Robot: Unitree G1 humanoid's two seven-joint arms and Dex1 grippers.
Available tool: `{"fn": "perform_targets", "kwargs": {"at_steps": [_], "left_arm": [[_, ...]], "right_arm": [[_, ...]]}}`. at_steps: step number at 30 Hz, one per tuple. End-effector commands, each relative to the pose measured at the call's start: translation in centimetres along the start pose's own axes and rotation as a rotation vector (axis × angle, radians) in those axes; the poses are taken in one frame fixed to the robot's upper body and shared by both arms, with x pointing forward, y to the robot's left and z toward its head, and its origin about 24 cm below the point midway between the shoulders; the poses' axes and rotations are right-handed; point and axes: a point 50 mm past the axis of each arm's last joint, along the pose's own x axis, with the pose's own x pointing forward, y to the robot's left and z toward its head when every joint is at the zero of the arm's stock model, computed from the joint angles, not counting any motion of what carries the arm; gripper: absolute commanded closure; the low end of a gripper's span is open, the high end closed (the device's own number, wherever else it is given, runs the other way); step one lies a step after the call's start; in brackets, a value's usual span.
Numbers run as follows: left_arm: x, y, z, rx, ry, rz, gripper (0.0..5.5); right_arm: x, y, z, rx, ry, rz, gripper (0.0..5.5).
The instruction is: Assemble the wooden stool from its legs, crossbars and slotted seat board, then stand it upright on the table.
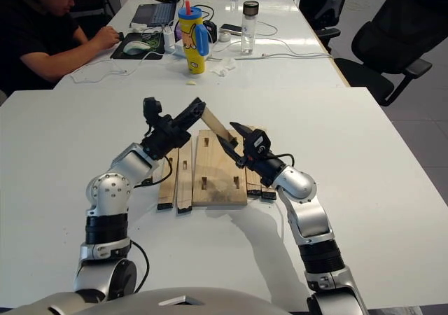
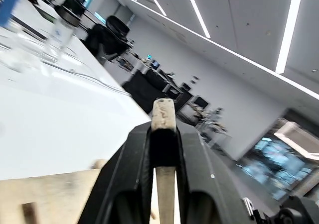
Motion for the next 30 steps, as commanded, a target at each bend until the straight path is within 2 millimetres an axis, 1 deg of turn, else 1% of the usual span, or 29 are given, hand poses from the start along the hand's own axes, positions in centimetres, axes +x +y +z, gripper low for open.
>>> {"fn": "perform_targets", "kwargs": {"at_steps": [1,4,5,7,10,13,17,24,30], "left_arm": [[-3.6,0.9,1.9,0.124,-0.173,0.282,5.06],[-6.1,1.5,2.0,0.135,-0.218,0.449,5.06],[-6.7,1.7,1.9,0.112,-0.226,0.493,5.06],[-7.1,1.9,1.2,0.048,-0.226,0.532,5.06],[-7.1,1.9,0.1,-0.036,-0.221,0.560,5.06],[-6.8,1.9,-0.8,-0.078,-0.209,0.570,5.06],[-7.0,2.2,-1.4,-0.100,-0.188,0.607,5.06],[-7.0,2.5,-2.7,-0.155,-0.160,0.616,5.06],[-7.2,2.9,-3.4,-0.157,-0.152,0.643,5.06]], "right_arm": [[-0.9,-1.9,-1.4,0.037,0.096,-0.126,2.77],[-1.4,-3.0,-2.0,0.131,0.117,-0.224,2.77],[-1.5,-3.1,-2.1,0.140,0.122,-0.243,2.77],[-1.5,-3.1,-2.2,0.151,0.129,-0.262,2.77],[-1.4,-3.0,-2.3,0.150,0.129,-0.266,2.77],[-1.0,-2.8,-2.6,0.162,0.145,-0.258,2.77],[-0.7,-2.5,-2.6,0.162,0.151,-0.242,2.77],[-0.6,-2.1,-2.8,0.165,0.158,-0.223,2.77],[-0.5,-2.0,-2.8,0.166,0.164,-0.206,2.77]]}}
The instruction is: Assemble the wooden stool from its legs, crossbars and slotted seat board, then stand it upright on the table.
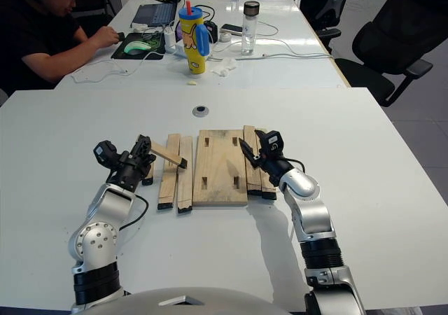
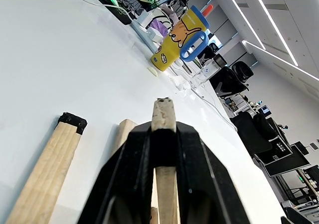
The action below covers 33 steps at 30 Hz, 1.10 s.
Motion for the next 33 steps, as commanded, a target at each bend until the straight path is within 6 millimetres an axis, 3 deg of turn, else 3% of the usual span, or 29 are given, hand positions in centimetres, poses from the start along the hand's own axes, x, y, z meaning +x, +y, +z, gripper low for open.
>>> {"fn": "perform_targets", "kwargs": {"at_steps": [1,12,19,28,33], "left_arm": [[-0.2,0.5,-1.4,-0.059,0.018,0.044,5.06],[0.9,1.5,-1.7,0.002,0.033,0.110,5.06],[0.7,1.9,-1.5,0.268,0.137,0.221,5.06],[0.8,2.0,-0.4,0.649,0.225,0.175,5.06],[0.6,2.9,-1.7,0.751,0.269,0.110,5.06]], "right_arm": [[0.2,0.1,0.2,-0.003,0.008,0.015,2.77],[0.6,0.5,0.3,0.002,0.003,0.026,2.77],[0.1,1.2,-0.3,0.017,0.029,-0.013,2.77],[-1.4,1.8,-1.7,0.043,0.079,-0.136,2.77],[-1.6,2.0,-1.9,0.025,0.086,-0.154,2.77]]}}
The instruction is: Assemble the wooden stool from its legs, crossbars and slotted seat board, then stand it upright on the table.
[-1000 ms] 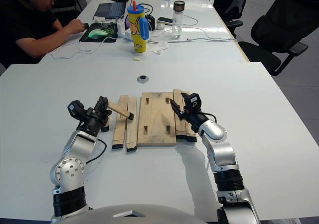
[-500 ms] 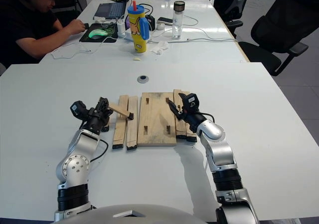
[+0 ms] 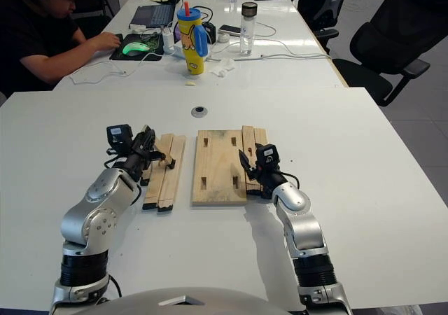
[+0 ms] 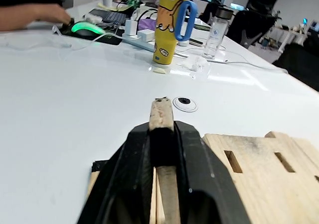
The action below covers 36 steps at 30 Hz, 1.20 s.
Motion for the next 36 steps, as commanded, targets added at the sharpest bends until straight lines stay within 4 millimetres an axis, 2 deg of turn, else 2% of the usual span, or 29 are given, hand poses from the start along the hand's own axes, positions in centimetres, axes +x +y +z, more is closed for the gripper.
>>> {"fn": "perform_targets", "kwargs": {"at_steps": [1,11,23,30,31,36], "left_arm": [[-0.7,1.7,-5.3,0.126,0.205,0.033,5.06],[-1.5,1.3,-8.2,0.117,0.196,-0.002,5.06],[-2.1,0.7,-8.8,0.120,0.137,-0.027,5.06],[-1.2,1.0,-6.6,0.138,0.016,0.006,5.06],[-1.2,1.1,-6.2,0.136,-0.017,0.014,4.77],[-1.2,0.8,-2.2,0.113,-0.256,-0.004,4.00]], "right_arm": [[-0.1,0.1,0.1,-0.029,0.003,-0.012,2.77],[0.9,-0.8,1.6,-0.076,-0.030,0.025,2.77],[1.2,-0.4,1.9,-0.106,-0.032,0.081,2.77],[1.2,-0.4,1.5,-0.107,-0.022,0.076,2.77],[1.3,-0.4,1.4,-0.105,-0.021,0.074,2.77],[1.5,-0.5,1.3,-0.093,-0.024,0.068,2.77]]}}
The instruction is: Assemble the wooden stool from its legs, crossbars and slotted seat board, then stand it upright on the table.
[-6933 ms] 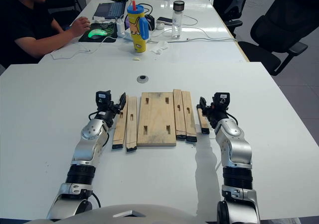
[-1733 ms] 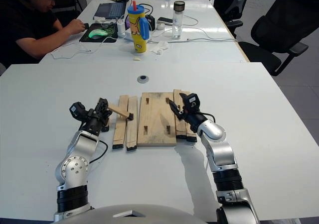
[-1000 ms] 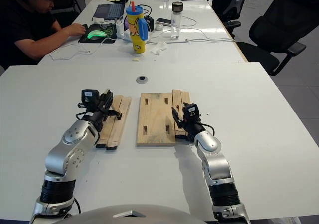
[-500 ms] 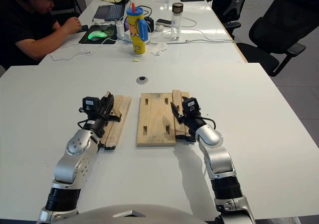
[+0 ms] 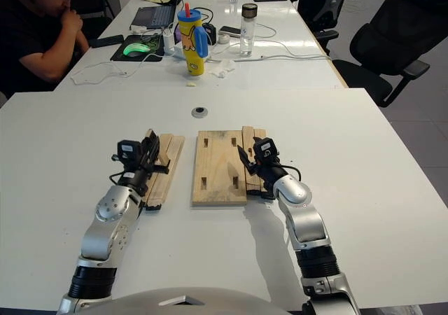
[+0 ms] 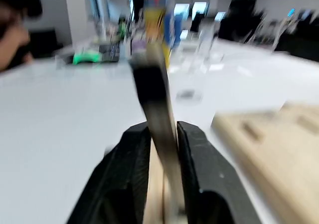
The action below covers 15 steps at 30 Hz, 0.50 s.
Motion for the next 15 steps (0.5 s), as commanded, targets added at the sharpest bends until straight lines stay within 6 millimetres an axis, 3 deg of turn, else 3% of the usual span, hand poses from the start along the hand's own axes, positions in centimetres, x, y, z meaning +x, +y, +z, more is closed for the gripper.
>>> {"fn": "perform_targets", "kwargs": {"at_steps": [1,5,10,15], "left_arm": [[0.4,0.2,3.8,0.001,-0.211,-0.004,3.84],[0.5,-0.1,6.5,0.013,-0.333,-0.030,3.19],[2.4,0.1,11.4,0.015,-0.449,-0.017,3.19],[4.5,0.2,14.4,-0.027,-0.456,-0.046,3.19]], "right_arm": [[0.4,0.0,0.1,-0.002,-0.013,-0.001,2.77],[0.4,0.0,-0.1,0.008,-0.014,-0.006,2.77],[0.7,0.1,0.0,0.010,-0.022,-0.004,2.77],[1.0,0.2,0.1,0.004,-0.029,-0.004,2.77]]}}
